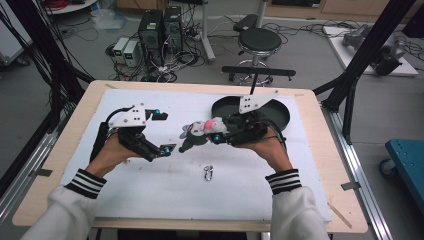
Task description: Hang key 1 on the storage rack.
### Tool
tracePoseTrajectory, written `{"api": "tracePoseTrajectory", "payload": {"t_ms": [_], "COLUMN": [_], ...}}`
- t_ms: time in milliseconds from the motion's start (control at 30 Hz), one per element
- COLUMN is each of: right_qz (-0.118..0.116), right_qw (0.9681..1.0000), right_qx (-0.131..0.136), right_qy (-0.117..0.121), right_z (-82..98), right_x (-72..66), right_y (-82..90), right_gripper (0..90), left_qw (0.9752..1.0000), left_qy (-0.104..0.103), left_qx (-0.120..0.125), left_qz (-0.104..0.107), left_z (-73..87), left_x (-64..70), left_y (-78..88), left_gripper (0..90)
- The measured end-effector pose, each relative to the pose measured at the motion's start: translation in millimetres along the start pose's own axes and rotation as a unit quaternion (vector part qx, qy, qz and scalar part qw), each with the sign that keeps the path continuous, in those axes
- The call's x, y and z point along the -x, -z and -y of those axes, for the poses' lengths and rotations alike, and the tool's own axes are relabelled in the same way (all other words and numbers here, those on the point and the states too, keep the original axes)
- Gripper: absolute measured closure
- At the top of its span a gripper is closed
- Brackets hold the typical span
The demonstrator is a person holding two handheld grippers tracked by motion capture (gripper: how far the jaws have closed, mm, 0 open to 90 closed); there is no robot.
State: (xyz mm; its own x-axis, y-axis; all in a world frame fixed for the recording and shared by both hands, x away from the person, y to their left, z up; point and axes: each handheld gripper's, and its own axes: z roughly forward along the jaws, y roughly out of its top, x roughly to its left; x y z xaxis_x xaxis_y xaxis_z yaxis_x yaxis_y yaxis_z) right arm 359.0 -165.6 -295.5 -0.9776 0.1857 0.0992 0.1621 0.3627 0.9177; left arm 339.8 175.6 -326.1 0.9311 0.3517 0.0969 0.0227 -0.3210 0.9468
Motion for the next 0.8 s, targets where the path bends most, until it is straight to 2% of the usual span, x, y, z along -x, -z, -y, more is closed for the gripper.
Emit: {"api": "tracePoseTrajectory", "payload": {"t_ms": [33,200,233,333,367,433,467,567,600,633,700,733,800], "right_qz": [0.004,0.042,0.042,0.07,0.076,0.08,0.095,0.105,0.12,0.124,0.136,0.145,0.154], "right_qw": [1.0,0.9988,0.9988,0.9971,0.9966,0.9961,0.9946,0.9935,0.9917,0.9908,0.989,0.9878,0.9862], "right_qx": [0.003,0.016,0.016,0.021,0.025,0.027,0.031,0.033,0.033,0.036,0.037,0.036,0.038], "right_qy": [-0.004,-0.018,-0.018,-0.023,-0.024,-0.026,-0.028,-0.031,-0.034,-0.039,-0.044,-0.044,-0.048], "right_z": [0.3,2.0,2.0,3.1,3.3,3.5,3.7,4.2,4.4,4.7,4.8,4.7,4.8], "right_x": [0.3,3.2,3.2,4.3,4.7,5.2,5.6,7.0,8.0,8.9,10.1,10.6,11.9], "right_y": [2.6,16.1,16.1,24.4,26.1,28.0,31.5,34.6,37.9,39.6,42.6,44.1,47.2], "right_gripper": [54.5,54.3,54.3,54.4,54.4,54.4,54.3,54.4,54.3,54.3,54.3,54.3,54.3], "left_qw": [0.9998,0.999,0.9987,0.9976,0.9965,0.996,0.9955,0.9938,0.9921,0.9921,0.9896,0.9896,0.9877], "left_qy": [0.0,0.005,0.007,0.019,0.026,0.029,0.033,0.044,0.048,0.048,0.052,0.052,0.057], "left_qx": [0.007,0.017,0.021,0.031,0.037,0.042,0.043,0.049,0.058,0.058,0.068,0.068,0.075], "left_qz": [-0.017,-0.04,-0.045,-0.059,-0.07,-0.074,-0.077,-0.09,-0.101,-0.101,-0.115,-0.115,-0.124], "left_z": [6.5,20.7,24.6,36.6,44.3,48.2,51.7,61.1,66.4,66.4,74.5,74.5,80.7], "left_x": [-0.2,-1.6,-1.8,-1.5,-1.0,-0.7,-0.4,1.6,4.0,4.0,7.7,7.7,10.0], "left_y": [7.2,22.7,26.5,36.6,42.3,45.1,47.6,54.0,57.8,57.8,62.3,62.3,64.3], "left_gripper": [1.7,1.7,1.7,1.7,1.7,1.7,1.7,1.7,1.7,1.7,1.7,1.7,1.7]}}
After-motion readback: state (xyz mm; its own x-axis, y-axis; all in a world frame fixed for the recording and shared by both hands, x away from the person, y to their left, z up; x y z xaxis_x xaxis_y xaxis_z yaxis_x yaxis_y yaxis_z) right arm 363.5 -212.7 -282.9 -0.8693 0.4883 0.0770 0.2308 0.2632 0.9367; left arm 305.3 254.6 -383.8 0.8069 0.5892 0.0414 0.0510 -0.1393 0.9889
